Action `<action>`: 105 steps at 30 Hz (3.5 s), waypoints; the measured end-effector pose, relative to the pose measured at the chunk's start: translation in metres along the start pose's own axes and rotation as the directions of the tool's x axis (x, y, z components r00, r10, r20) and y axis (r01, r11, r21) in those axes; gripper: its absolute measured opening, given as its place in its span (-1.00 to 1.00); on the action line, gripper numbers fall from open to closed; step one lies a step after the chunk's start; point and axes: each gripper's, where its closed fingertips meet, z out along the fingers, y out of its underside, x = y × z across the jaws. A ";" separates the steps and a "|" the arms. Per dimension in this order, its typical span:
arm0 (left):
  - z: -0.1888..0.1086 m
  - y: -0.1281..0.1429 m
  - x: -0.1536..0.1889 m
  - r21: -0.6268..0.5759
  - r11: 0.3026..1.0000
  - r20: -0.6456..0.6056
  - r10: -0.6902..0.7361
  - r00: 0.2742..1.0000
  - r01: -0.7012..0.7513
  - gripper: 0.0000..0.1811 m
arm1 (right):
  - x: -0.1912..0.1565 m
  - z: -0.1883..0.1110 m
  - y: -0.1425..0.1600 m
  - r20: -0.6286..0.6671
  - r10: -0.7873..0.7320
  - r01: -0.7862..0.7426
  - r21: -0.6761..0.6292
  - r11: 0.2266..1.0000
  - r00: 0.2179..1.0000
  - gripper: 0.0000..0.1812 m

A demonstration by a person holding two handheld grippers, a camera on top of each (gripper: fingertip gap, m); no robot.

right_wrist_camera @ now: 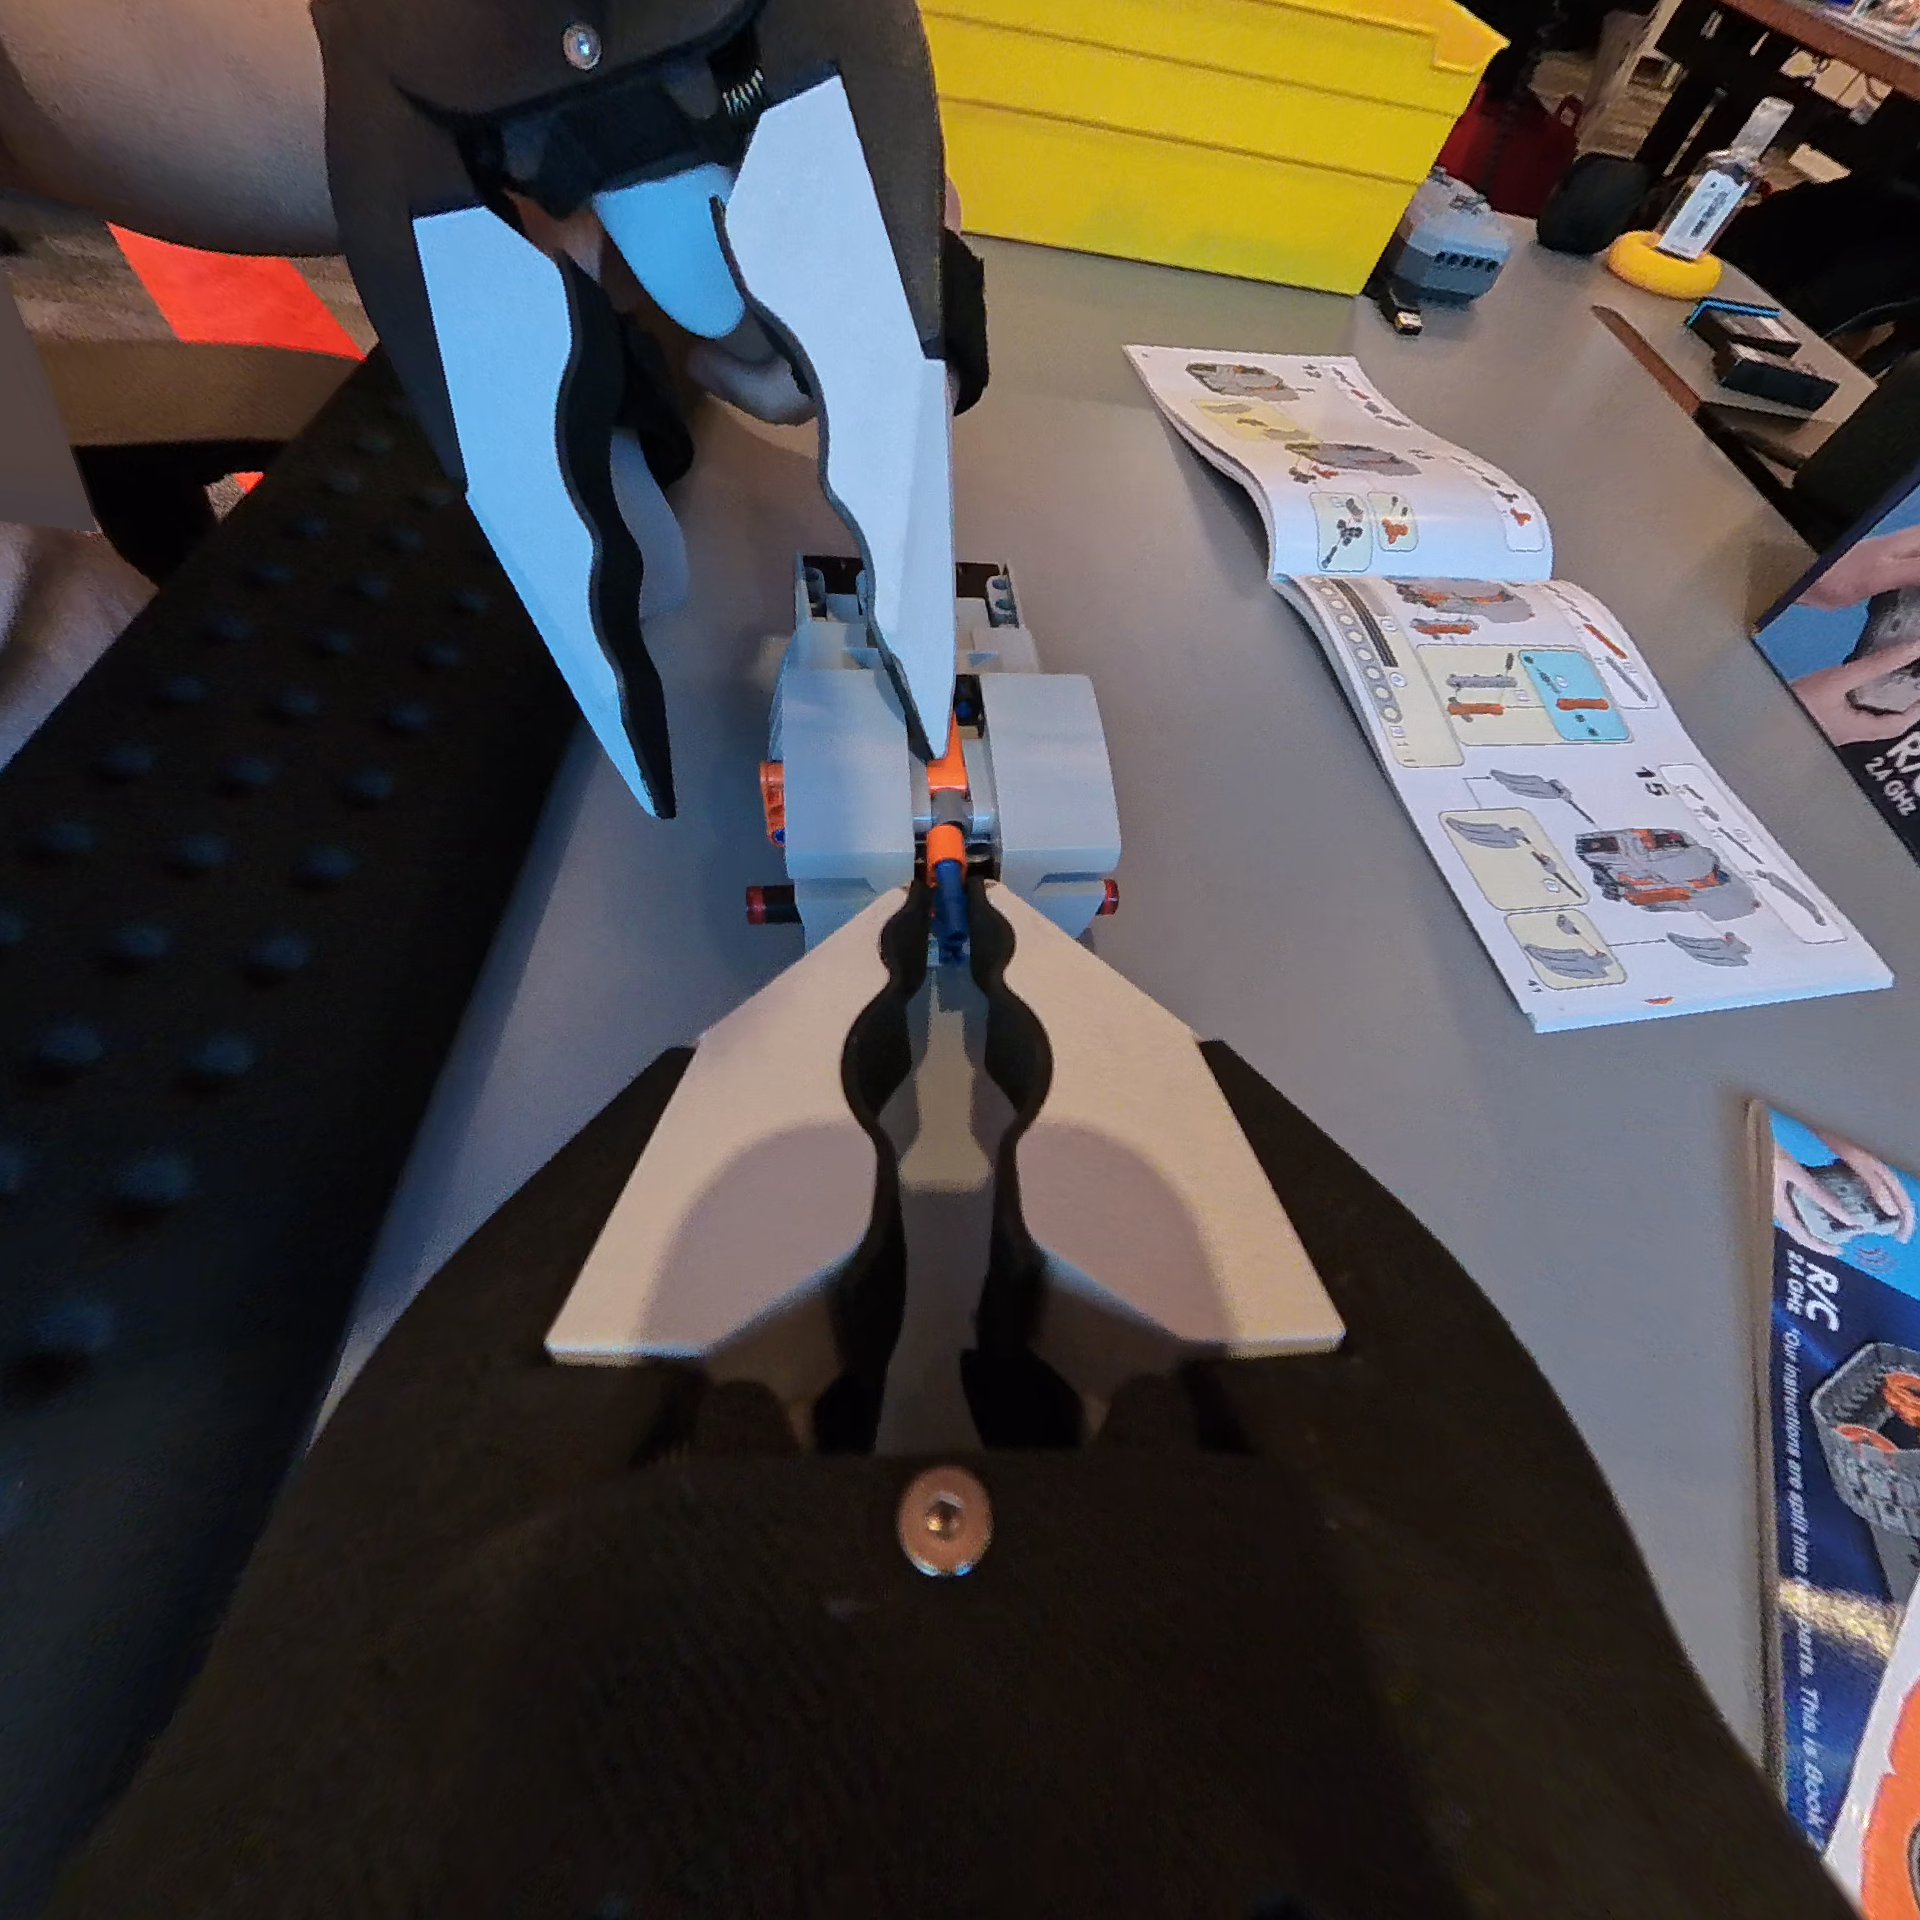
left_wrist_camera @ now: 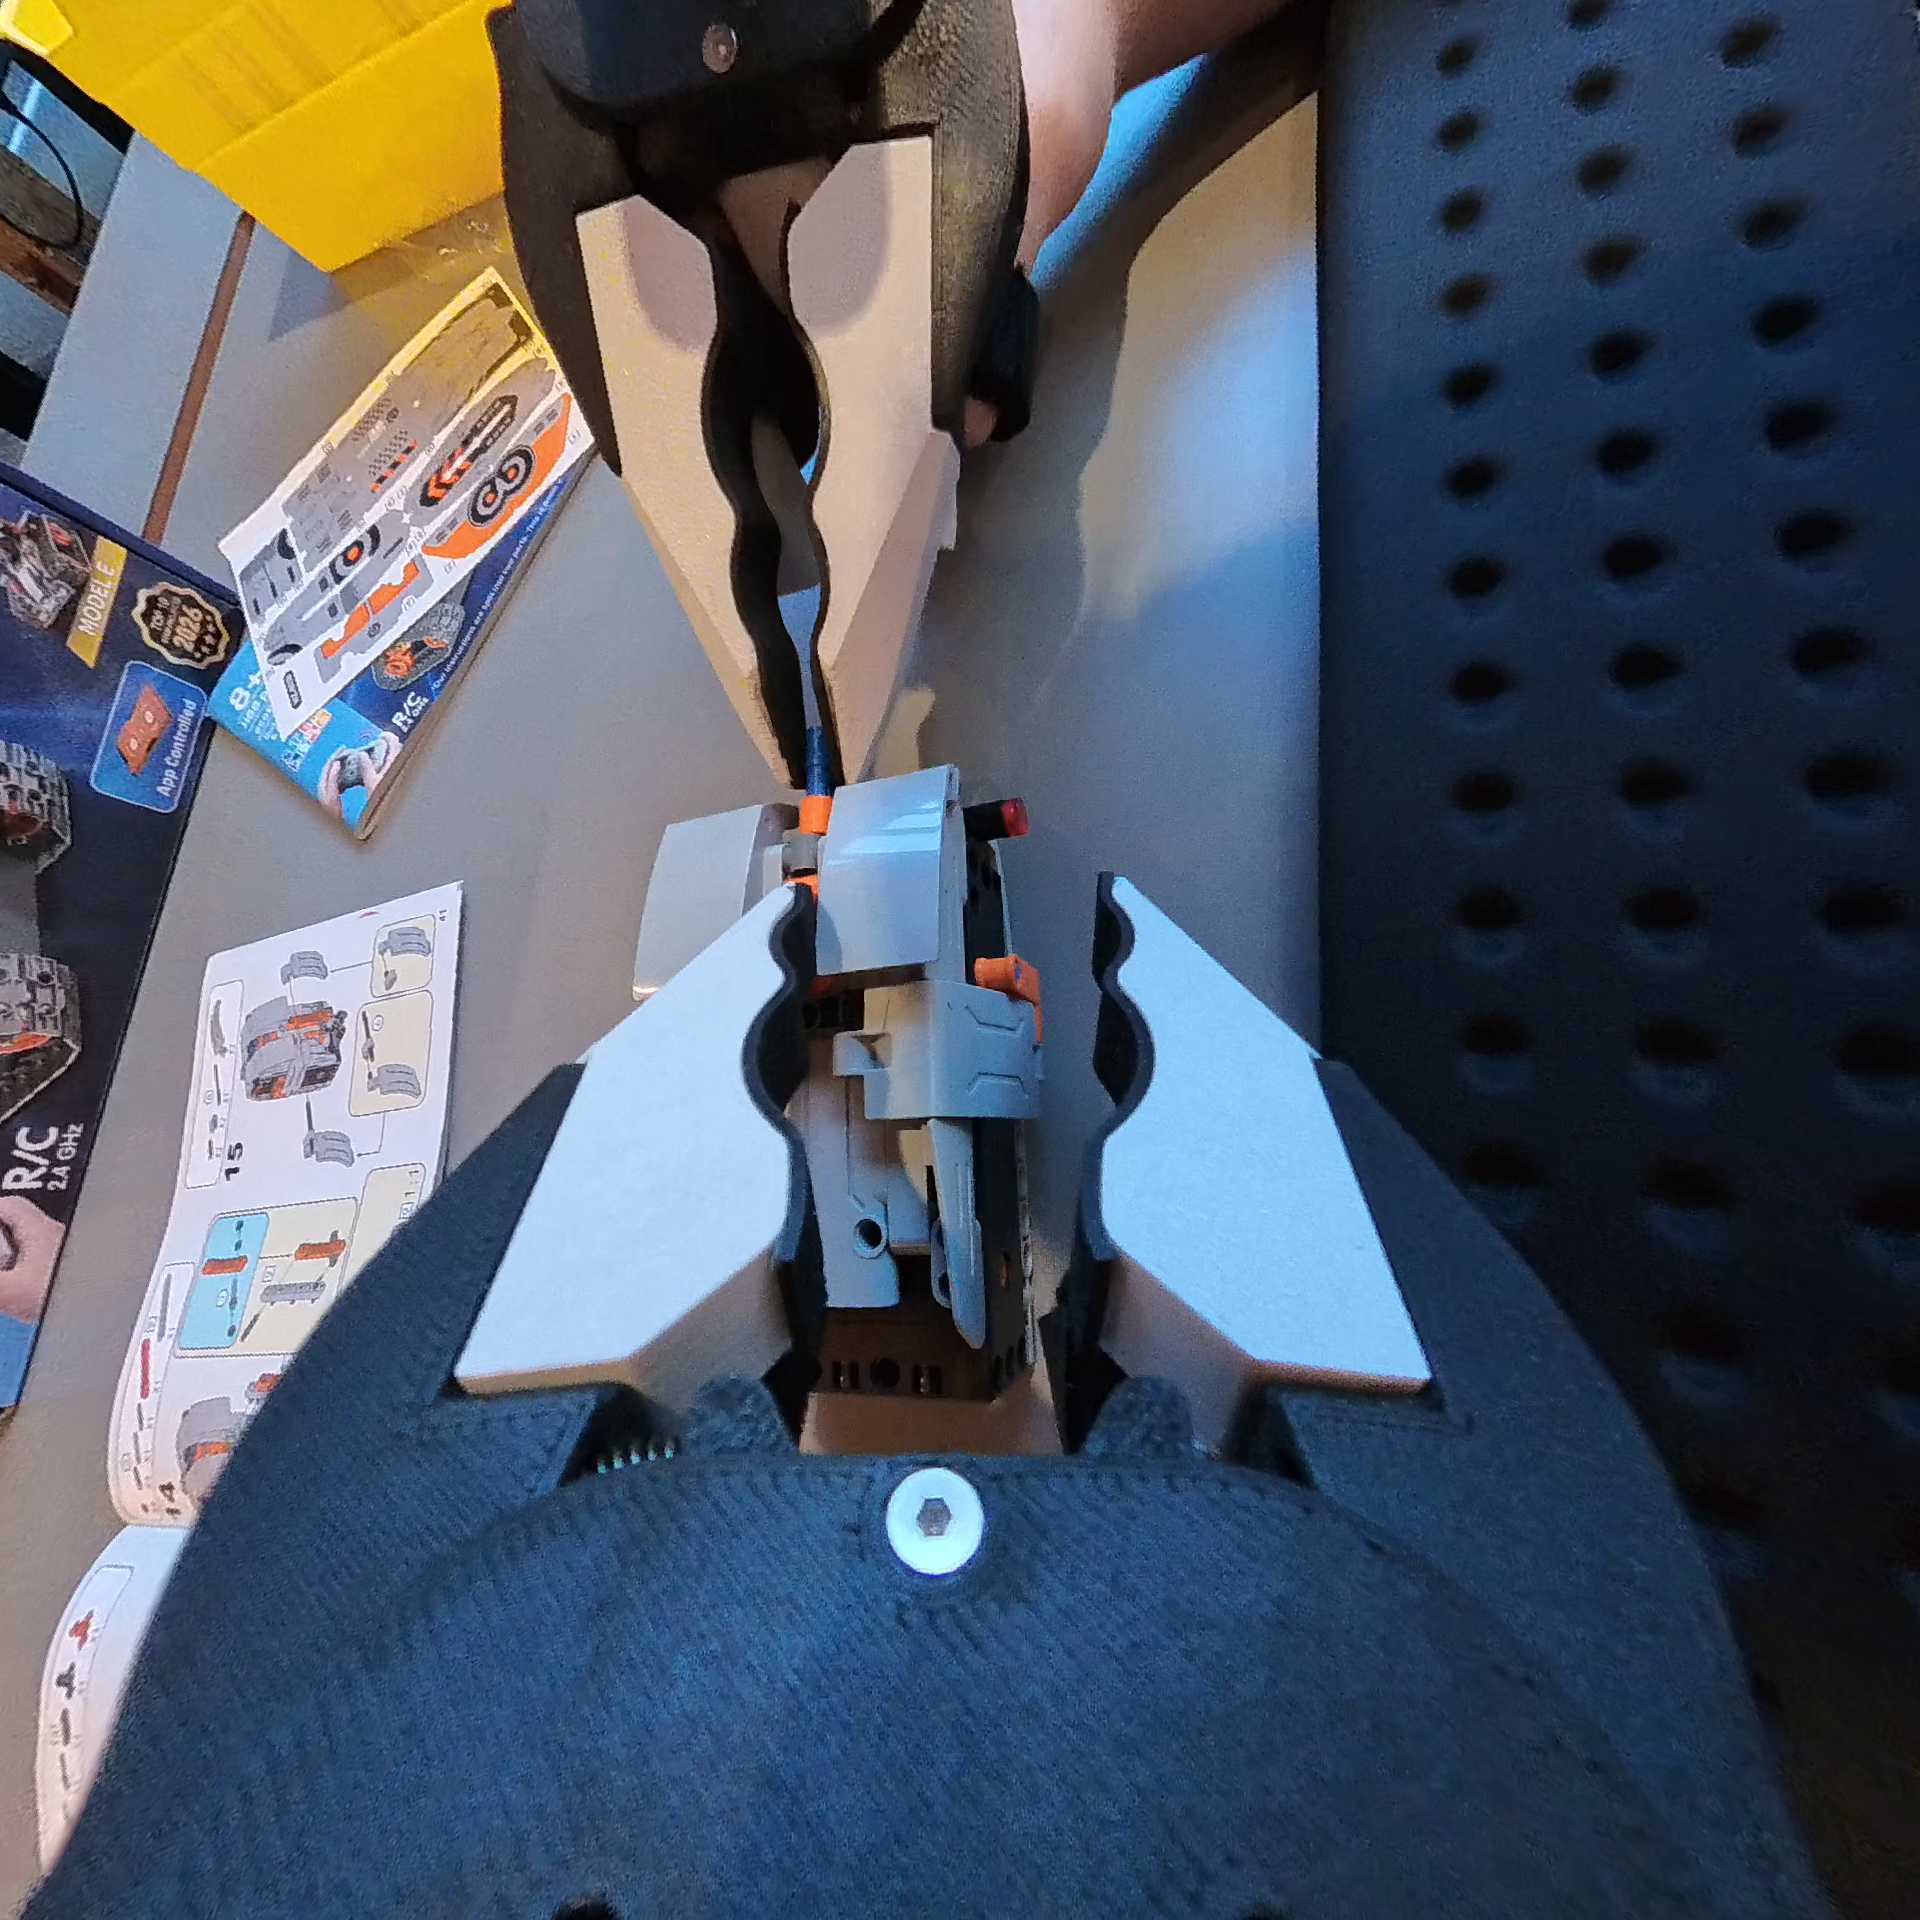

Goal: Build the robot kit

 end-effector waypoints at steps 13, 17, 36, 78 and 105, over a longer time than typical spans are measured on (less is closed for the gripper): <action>-0.001 -0.002 -0.001 0.018 1.000 -0.023 -0.018 1.000 0.018 -0.48 | -0.001 0.000 -0.002 0.075 -0.085 0.094 -0.128 0.987 0.994 -0.96; -0.001 -0.002 0.000 0.016 1.000 -0.025 -0.025 0.999 0.025 -0.47 | -0.001 0.003 -0.001 0.067 -0.105 0.115 -0.169 0.979 0.992 -0.96; 0.000 -0.002 0.000 0.032 0.999 -0.024 -0.020 0.999 0.021 -0.47 | 0.002 0.001 -0.003 0.099 0.030 -0.034 0.035 0.999 0.995 -0.97; 0.002 -0.007 -0.003 0.169 0.983 -0.090 -0.058 0.994 0.072 -0.51 | 0.035 -0.044 0.003 -0.335 -0.011 0.039 0.078 0.996 0.942 -0.74; 0.001 -0.006 -0.005 0.196 0.977 -0.124 -0.057 0.991 0.081 -0.53 | 0.082 -0.059 0.038 -0.732 -0.195 0.002 -0.257 0.966 0.653 -0.79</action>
